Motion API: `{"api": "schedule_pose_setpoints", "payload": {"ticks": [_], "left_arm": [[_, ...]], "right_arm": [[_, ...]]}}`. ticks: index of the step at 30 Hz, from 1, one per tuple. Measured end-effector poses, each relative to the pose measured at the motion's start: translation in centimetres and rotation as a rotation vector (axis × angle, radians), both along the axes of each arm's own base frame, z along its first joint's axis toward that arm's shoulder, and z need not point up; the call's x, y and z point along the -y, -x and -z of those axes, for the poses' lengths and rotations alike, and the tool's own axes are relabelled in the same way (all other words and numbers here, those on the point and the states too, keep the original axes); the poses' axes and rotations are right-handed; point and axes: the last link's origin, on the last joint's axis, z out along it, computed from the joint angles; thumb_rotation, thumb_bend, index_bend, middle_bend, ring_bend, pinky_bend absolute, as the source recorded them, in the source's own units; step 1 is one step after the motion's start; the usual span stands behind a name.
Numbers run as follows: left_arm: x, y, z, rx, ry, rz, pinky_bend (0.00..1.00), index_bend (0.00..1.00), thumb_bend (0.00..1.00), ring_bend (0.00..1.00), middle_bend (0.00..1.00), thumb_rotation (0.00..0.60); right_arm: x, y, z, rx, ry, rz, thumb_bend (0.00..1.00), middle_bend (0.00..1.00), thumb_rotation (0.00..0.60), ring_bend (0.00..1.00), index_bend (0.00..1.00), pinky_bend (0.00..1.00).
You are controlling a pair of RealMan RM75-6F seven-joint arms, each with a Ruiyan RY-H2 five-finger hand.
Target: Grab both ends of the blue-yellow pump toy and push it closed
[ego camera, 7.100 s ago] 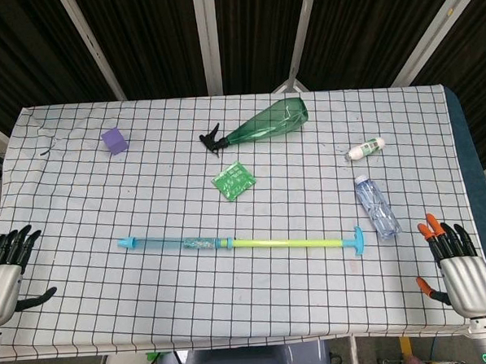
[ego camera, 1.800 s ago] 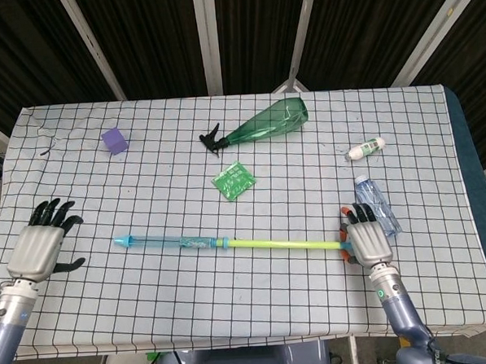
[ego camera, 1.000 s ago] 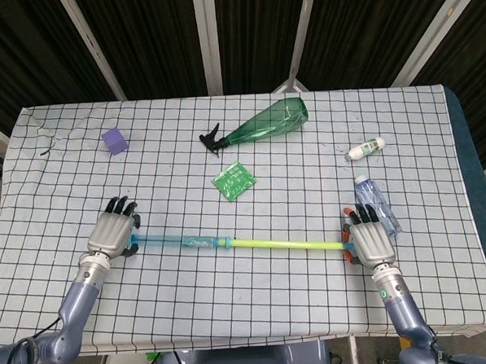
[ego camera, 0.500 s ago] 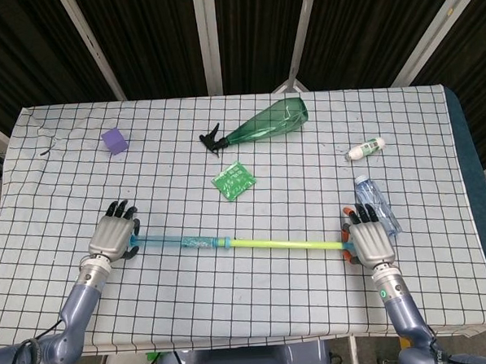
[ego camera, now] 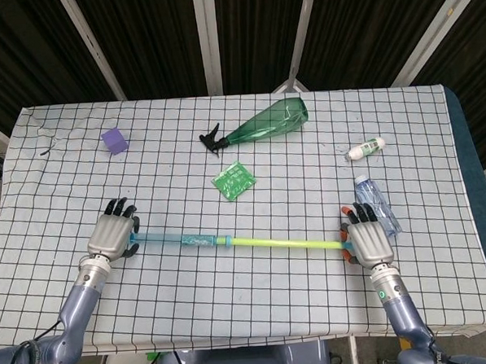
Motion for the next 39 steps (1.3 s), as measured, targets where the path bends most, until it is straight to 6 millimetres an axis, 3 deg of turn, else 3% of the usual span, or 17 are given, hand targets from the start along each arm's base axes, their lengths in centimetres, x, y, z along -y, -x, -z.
{"api": "schedule_pose_setpoints", "payload": {"ticks": [11, 39], "left_arm": [[1.5, -1.7, -0.3, 0.048, 0.026, 0.028, 0.0, 0.58, 0.52, 0.0, 0.18, 0.6], [1.9, -4.1, -1.4, 0.108, 0.015, 0.056, 0.0, 0.59, 0.52, 0.0, 0.18, 0.6]], "right_arm": [[0.1, -2.2, 0.2, 0.021, 0.0, -0.029, 0.43, 0.19, 0.6, 0.0, 0.68, 0.0], [-1.1, -7.5, 1.7, 0.041, -0.02, -0.094, 0.43, 0.19, 0.6, 0.0, 0.68, 0.0]]}}
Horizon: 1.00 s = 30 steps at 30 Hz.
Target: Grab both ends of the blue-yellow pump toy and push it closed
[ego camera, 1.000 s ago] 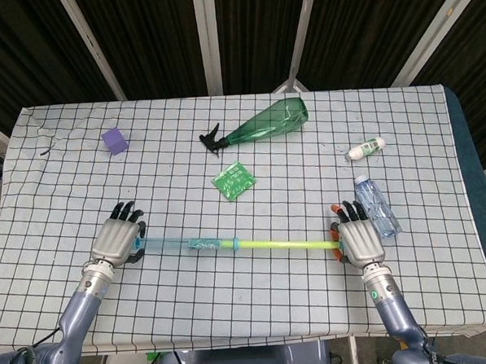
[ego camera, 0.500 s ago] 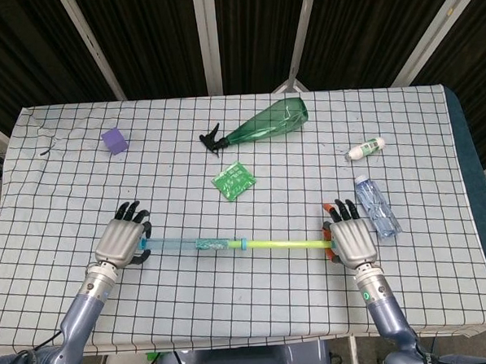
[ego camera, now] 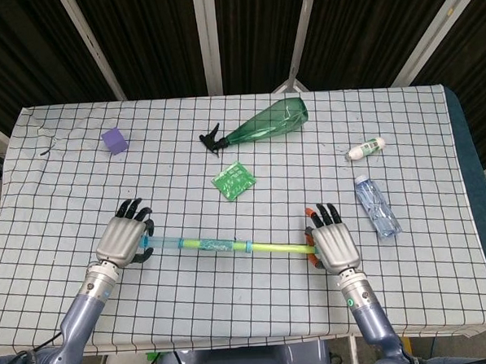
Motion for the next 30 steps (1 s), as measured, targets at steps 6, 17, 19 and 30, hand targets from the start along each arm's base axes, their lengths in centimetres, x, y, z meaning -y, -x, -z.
{"api": "schedule_pose_setpoints", "payload": {"ticks": [6, 17, 19, 30], "left_arm": [[0.2, -0.2, 0.2, 0.004, 0.007, 0.001, 0.0, 0.59, 0.52, 0.0, 0.18, 0.6], [0.5, -0.5, 0.9, 0.016, 0.022, 0.0, 0.0, 0.59, 0.52, 0.0, 0.18, 0.6], [0.5, -0.6, 1.0, 0.017, 0.024, 0.003, 0.0, 0.59, 0.52, 0.0, 0.18, 0.6], [0.7, -1.0, 1.4, 0.028, 0.03, 0.013, 0.0, 0.59, 0.52, 0.0, 0.18, 0.6]], "right_arm": [[-0.3, -0.9, 0.5, 0.007, -0.009, -0.008, 0.42, 0.19, 0.6, 0.0, 0.68, 0.0], [-0.3, -2.0, 0.9, 0.011, -0.013, -0.02, 0.43, 0.19, 0.6, 0.0, 0.68, 0.0], [-0.3, -2.1, 1.0, 0.012, -0.014, -0.021, 0.43, 0.19, 0.6, 0.0, 0.68, 0.0], [-0.5, -2.7, 1.3, 0.017, -0.021, -0.03, 0.43, 0.19, 0.6, 0.0, 0.68, 0.0]]}}
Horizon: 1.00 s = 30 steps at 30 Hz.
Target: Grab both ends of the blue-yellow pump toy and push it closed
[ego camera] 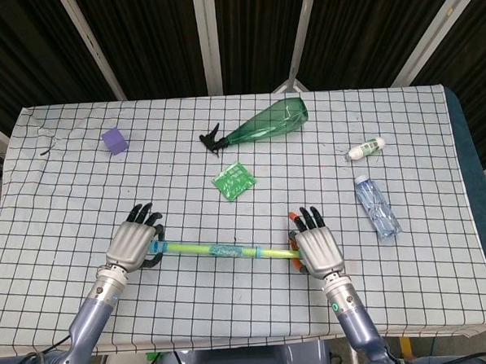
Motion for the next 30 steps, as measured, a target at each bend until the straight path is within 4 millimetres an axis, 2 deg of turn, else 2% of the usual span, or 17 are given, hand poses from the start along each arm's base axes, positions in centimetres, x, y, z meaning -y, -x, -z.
{"api": "schedule_pose_setpoints", "payload": {"ticks": [23, 24, 26, 28, 30], "left_arm": [[0.18, -0.75, 0.87, 0.016, 0.014, 0.007, 0.0, 0.59, 0.52, 0.0, 0.18, 0.6], [0.18, -0.73, 0.87, 0.016, 0.014, 0.006, 0.0, 0.58, 0.51, 0.0, 0.18, 0.6], [0.19, -0.64, 0.85, 0.012, 0.014, 0.005, 0.0, 0.56, 0.48, 0.0, 0.17, 0.6], [0.18, -0.51, 0.78, 0.003, 0.012, 0.007, 0.0, 0.51, 0.38, 0.0, 0.16, 0.6], [0.17, -0.38, 0.64, -0.001, 0.01, 0.007, 0.0, 0.44, 0.3, 0.0, 0.15, 0.6]], "right_arm": [[-0.37, -0.92, 0.47, 0.002, -0.01, -0.011, 0.43, 0.19, 0.6, 0.0, 0.67, 0.0], [-0.37, -0.89, 0.49, 0.002, -0.01, -0.009, 0.43, 0.19, 0.6, 0.0, 0.64, 0.0], [-0.38, -0.81, 0.51, 0.001, -0.012, -0.008, 0.43, 0.18, 0.6, 0.0, 0.51, 0.0], [-0.38, -0.73, 0.53, 0.001, -0.016, -0.006, 0.43, 0.13, 0.6, 0.0, 0.29, 0.0], [-0.29, -0.6, 0.44, -0.002, -0.017, -0.009, 0.42, 0.07, 0.6, 0.0, 0.13, 0.0]]}}
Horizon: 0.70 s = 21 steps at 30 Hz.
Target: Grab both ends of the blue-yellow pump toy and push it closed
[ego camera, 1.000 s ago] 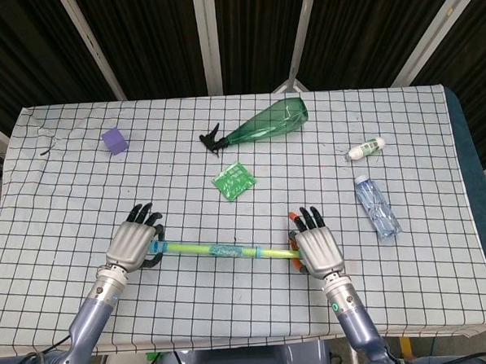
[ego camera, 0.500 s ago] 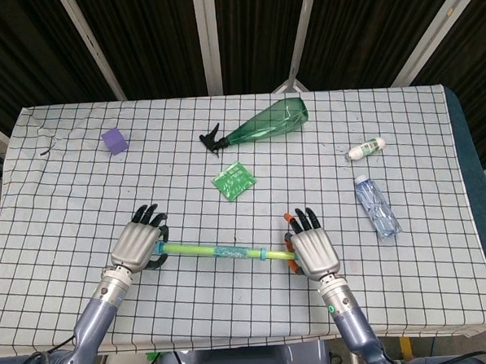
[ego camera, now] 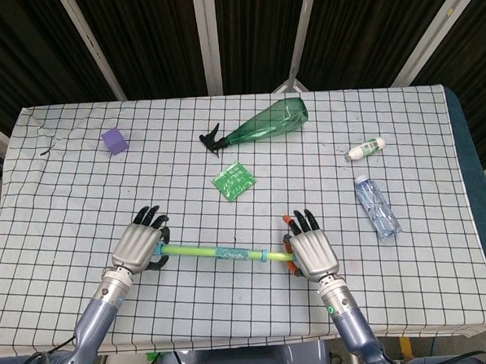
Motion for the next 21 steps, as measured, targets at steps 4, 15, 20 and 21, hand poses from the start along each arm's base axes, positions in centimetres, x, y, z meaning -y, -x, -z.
{"api": "schedule_pose_setpoints", "payload": {"ticks": [4, 15, 20, 21], "left_arm": [[0.0, 0.3, -0.4, 0.006, -0.003, -0.011, 0.0, 0.34, 0.19, 0.0, 0.13, 0.6], [0.4, 1.1, -1.5, 0.025, -0.003, -0.029, 0.0, 0.27, 0.18, 0.0, 0.11, 0.6], [0.9, 1.7, -2.8, 0.053, -0.03, -0.04, 0.0, 0.19, 0.18, 0.0, 0.07, 0.6], [1.1, 1.9, -3.1, 0.058, -0.039, -0.043, 0.0, 0.17, 0.18, 0.0, 0.06, 0.6]], "right_arm": [[0.2, 0.5, -0.2, -0.014, -0.002, 0.004, 0.41, 0.0, 0.6, 0.0, 0.0, 0.0], [0.0, 1.9, -1.0, -0.054, -0.014, 0.04, 0.39, 0.0, 0.6, 0.0, 0.0, 0.0], [-0.2, 3.0, -2.4, -0.056, 0.016, 0.044, 0.25, 0.0, 0.6, 0.0, 0.0, 0.0], [-0.3, 3.3, -2.7, -0.057, 0.024, 0.044, 0.23, 0.0, 0.6, 0.0, 0.0, 0.0]]}}
